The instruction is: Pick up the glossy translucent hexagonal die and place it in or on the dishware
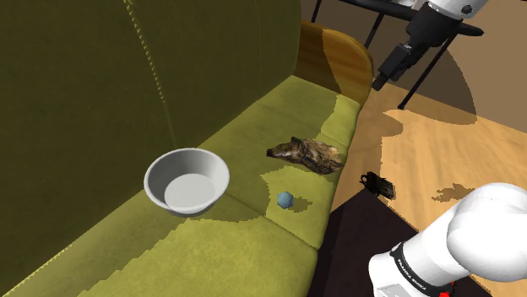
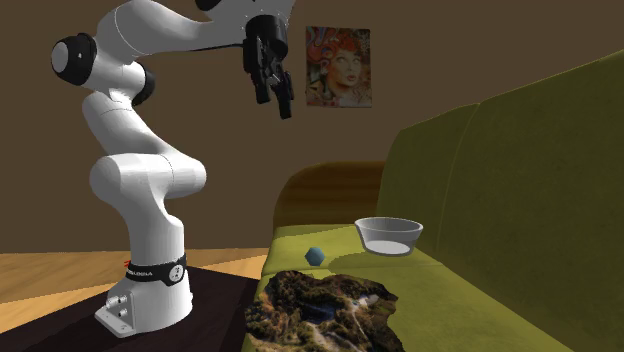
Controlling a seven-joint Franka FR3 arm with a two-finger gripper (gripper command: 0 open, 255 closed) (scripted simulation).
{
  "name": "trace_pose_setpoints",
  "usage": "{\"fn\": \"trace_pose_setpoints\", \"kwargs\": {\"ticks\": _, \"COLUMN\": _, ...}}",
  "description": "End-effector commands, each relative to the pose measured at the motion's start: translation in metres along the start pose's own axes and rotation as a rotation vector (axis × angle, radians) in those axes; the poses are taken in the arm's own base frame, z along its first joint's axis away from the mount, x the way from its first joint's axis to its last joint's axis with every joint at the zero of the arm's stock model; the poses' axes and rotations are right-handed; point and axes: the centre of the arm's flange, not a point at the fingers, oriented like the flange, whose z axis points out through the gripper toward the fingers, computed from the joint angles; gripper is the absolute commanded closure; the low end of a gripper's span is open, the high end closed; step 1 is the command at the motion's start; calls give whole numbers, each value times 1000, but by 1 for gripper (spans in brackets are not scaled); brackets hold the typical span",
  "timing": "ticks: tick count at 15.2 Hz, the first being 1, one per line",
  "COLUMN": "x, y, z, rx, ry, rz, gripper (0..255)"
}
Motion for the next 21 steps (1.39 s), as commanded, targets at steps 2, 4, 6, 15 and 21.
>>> {"fn": "trace_pose_setpoints", "kwargs": {"ticks": 2, "x": -2, "y": -7, "z": 10, "rx": 4, "ry": 1, "rz": -5, "gripper": 0}}
{"fn": "trace_pose_setpoints", "kwargs": {"ticks": 4, "x": -5, "y": -22, "z": 31, "rx": 12, "ry": 3, "rz": -14, "gripper": 0}}
{"fn": "trace_pose_setpoints", "kwargs": {"ticks": 6, "x": -8, "y": -37, "z": 52, "rx": 20, "ry": 5, "rz": -23, "gripper": 0}}
{"fn": "trace_pose_setpoints", "kwargs": {"ticks": 15, "x": -24, "y": -105, "z": 144, "rx": 57, "ry": 14, "rz": -65, "gripper": 0}}
{"fn": "trace_pose_setpoints", "kwargs": {"ticks": 21, "x": -36, "y": -152, "z": 204, "rx": 82, "ry": 20, "rz": -93, "gripper": 0}}
